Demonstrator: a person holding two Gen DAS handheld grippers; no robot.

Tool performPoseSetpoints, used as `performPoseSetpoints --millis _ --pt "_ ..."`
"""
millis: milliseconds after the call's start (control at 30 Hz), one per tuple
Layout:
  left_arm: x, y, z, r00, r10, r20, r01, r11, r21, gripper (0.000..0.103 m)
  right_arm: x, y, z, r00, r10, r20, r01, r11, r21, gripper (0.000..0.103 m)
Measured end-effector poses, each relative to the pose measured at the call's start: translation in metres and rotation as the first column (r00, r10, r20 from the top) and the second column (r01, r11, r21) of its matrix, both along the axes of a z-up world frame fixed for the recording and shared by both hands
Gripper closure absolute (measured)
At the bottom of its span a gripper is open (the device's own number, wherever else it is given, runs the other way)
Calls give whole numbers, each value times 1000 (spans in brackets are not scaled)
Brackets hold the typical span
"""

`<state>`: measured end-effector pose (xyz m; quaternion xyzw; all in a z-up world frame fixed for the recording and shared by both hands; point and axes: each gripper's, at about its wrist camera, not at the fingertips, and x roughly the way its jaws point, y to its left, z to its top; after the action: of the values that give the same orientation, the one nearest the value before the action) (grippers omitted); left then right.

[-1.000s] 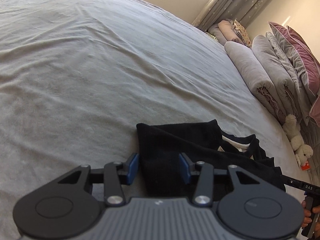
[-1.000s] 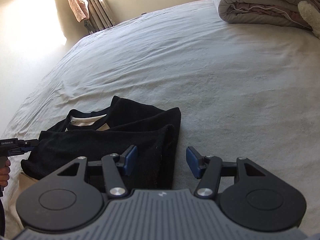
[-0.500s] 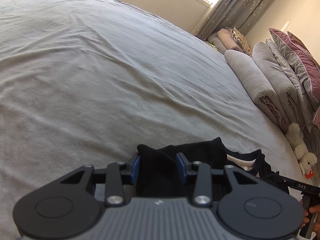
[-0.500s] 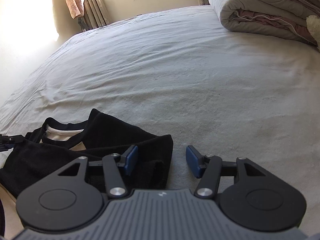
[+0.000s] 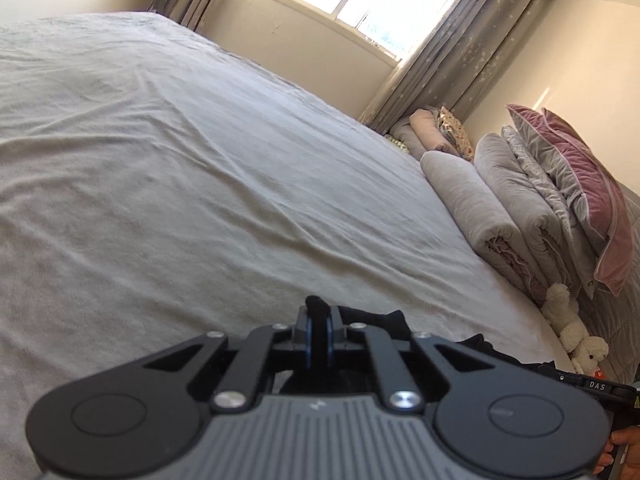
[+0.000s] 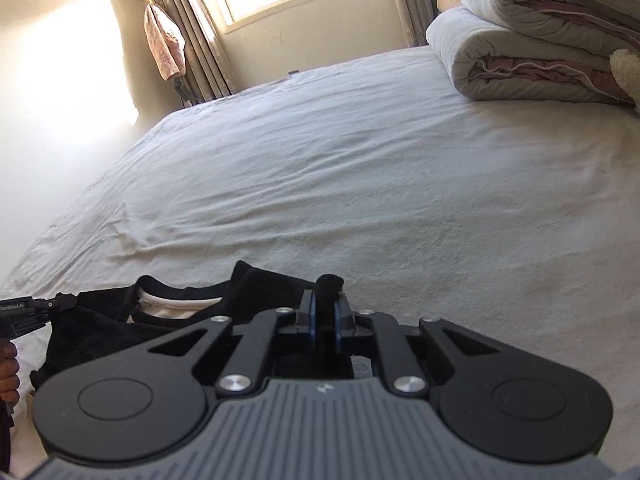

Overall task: Fold clothes
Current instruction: 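Grasp the black shirt with both grippers and fold it over the beige shirt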

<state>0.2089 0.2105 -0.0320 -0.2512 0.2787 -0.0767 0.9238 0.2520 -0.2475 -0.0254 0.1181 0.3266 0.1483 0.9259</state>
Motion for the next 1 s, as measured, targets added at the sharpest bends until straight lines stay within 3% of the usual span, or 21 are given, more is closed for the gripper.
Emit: performPoseSetpoints --millis 233,567,800,1000 --pt "-43 -8 25 993 -59 107 51 996 73 97 -42 2 29 995 42 96 -42 999 1 93" --pt "-120 -7 35 981 -84 173 69 993 94 97 -105 1 41 981 74 181 -71 997 -22 93" --pt "-162 -4 14 990 -100 103 86 988 130 97 -152 -3 28 982 103 159 -99 995 -31 93" --pt "-177 -8 -3 990 -132 -42 137 973 188 96 -172 -10 3 993 99 57 -97 995 -31 93"
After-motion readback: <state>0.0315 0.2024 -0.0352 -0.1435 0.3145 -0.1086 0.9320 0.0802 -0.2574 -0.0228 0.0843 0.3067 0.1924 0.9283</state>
